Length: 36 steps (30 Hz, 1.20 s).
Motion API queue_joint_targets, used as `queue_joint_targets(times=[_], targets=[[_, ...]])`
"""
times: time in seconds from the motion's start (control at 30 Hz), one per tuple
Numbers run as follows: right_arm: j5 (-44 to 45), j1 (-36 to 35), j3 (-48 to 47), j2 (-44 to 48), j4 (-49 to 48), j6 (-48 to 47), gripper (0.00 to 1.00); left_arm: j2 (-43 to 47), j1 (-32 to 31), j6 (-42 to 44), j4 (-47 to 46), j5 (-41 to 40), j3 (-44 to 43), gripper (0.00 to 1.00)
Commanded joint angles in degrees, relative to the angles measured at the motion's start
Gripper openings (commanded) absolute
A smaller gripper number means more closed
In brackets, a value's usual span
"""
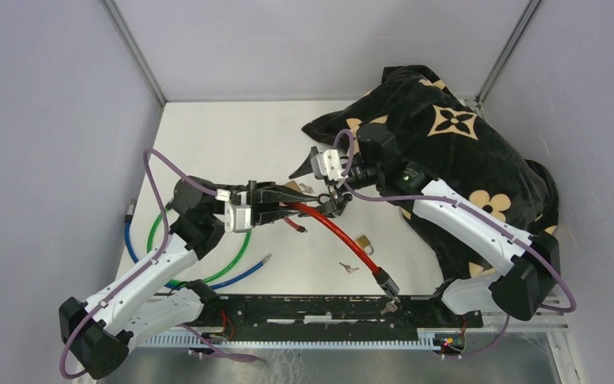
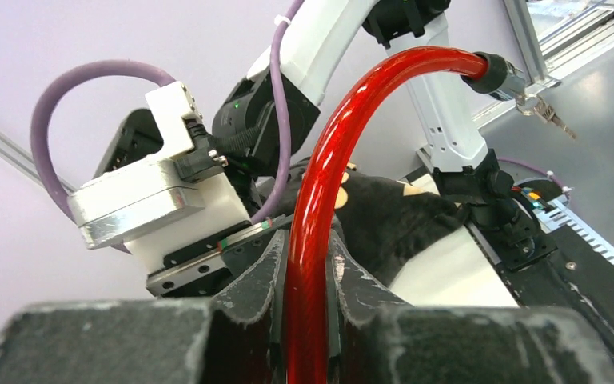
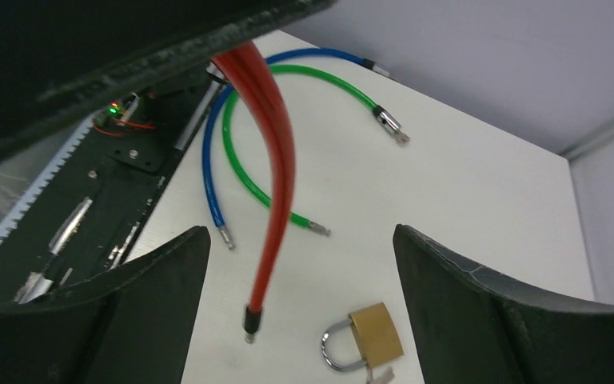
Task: Lock with the key
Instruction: Adjust the lock.
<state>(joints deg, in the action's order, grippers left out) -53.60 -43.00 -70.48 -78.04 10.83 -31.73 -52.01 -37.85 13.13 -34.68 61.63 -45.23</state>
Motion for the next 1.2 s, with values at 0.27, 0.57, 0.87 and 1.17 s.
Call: queue_joint_targets(times=[0.27,0.57,0.87,1.17], targets=[[-2.82,-4.19,2.84,-3.87,-19.90,16.23,0.83,-2.37,-1.43,3.84,-11.73,-1.62,-2.40,0.02],[1.90,-5.05,7.91,-5.96,-36.46,27.66,0.73,-0.25,-2.37,3.49,-14.05,1.15,-0.53,0.02],[4.01,-5.09,12.26,-4.59,-41.87,30.32,0.20,1.79,-2.58,4.78,-17.34,1.35,1.61,0.02],[23.21,-2.13,12.19,0.50,-35.98,25.71,0.00,5.83,-2.83,12.15,-1.69,-6.62,4.22,0.46]])
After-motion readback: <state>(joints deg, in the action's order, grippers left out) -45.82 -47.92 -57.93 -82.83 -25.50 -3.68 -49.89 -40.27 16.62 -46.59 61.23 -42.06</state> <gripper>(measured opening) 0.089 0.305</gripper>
